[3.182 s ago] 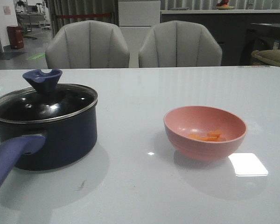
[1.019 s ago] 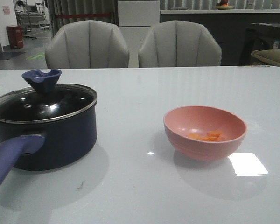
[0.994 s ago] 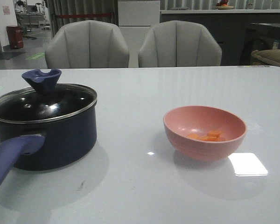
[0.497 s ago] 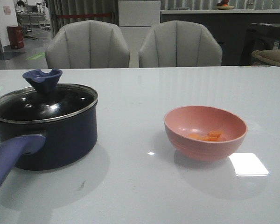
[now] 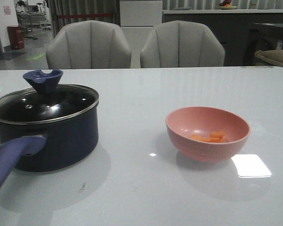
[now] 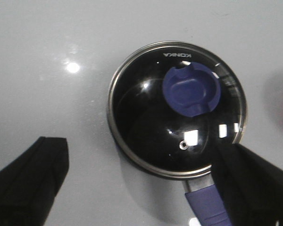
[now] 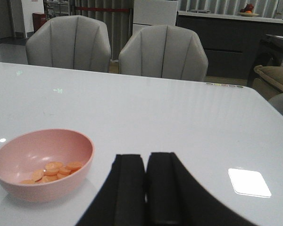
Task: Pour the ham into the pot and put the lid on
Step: 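Lower the left gripper onto the purple lid knob and grasp it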
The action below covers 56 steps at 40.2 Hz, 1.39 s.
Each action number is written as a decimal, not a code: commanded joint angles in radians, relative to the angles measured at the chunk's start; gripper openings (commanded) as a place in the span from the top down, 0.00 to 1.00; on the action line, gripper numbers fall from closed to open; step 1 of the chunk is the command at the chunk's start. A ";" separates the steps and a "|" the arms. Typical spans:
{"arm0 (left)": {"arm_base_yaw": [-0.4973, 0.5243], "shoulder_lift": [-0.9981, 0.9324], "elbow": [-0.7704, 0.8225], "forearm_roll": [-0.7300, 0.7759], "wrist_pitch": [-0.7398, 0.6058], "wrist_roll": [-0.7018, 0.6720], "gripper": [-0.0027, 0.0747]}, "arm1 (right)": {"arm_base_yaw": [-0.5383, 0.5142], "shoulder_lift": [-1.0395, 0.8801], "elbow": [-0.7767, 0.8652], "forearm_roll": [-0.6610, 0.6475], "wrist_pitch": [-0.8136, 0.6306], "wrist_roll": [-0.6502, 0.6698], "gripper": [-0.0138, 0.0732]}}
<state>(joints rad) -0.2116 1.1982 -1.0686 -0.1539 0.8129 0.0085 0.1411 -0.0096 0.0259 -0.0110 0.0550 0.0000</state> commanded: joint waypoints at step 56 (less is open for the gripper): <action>-0.189 0.587 -0.467 0.166 0.222 -0.311 0.15 | -0.005 -0.021 -0.004 0.001 -0.081 -0.006 0.67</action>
<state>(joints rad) -0.3949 1.8295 -1.5052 0.0241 1.0481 -0.2900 0.1411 -0.0096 0.0259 -0.0110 0.0550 0.0000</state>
